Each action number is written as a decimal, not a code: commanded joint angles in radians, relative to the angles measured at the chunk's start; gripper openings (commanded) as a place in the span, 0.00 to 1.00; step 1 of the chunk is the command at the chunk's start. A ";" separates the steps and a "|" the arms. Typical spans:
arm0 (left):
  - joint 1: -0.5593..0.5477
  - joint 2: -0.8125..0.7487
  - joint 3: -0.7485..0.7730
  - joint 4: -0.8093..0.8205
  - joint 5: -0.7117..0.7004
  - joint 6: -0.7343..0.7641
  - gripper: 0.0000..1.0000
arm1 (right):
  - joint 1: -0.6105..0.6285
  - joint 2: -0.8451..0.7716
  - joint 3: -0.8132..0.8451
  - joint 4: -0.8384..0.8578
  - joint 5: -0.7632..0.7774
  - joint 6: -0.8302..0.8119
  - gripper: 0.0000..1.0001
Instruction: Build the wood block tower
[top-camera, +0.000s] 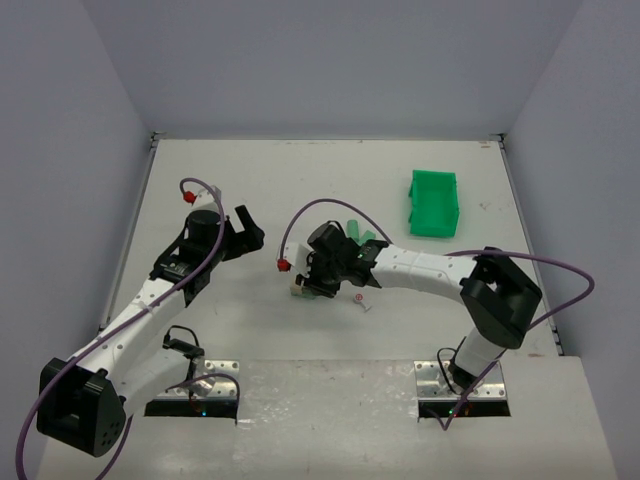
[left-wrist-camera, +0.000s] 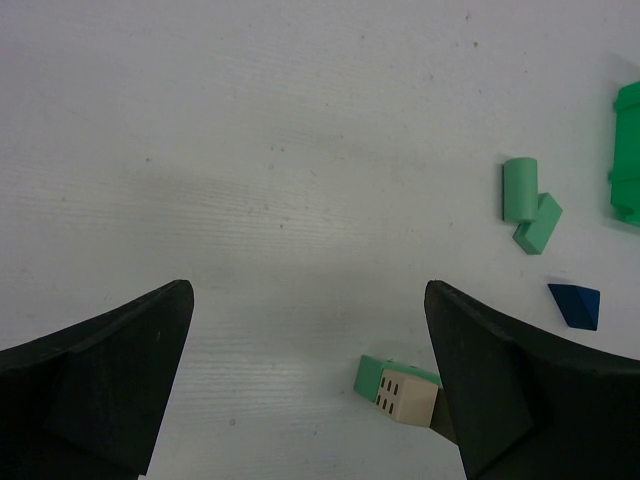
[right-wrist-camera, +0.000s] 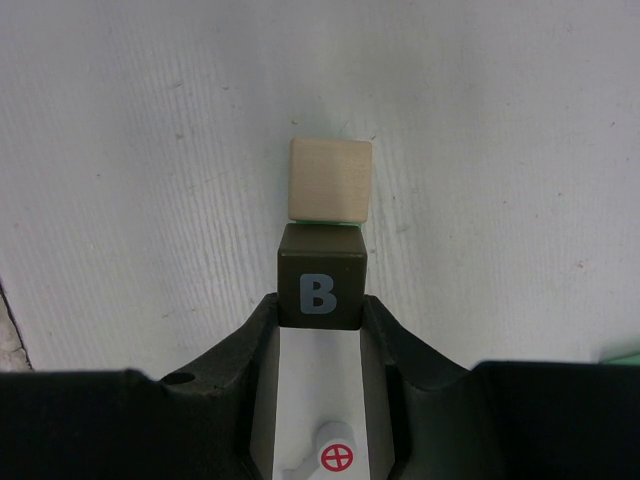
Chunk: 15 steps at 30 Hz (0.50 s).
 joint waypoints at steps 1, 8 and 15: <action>-0.004 -0.016 0.002 0.027 -0.001 0.000 1.00 | 0.006 0.008 0.043 -0.001 0.013 -0.001 0.22; -0.004 0.001 0.009 0.030 0.005 -0.001 1.00 | 0.006 0.017 0.046 -0.014 0.006 0.001 0.25; -0.004 -0.008 0.008 0.031 0.007 0.000 1.00 | 0.005 0.042 0.062 -0.014 0.016 0.005 0.26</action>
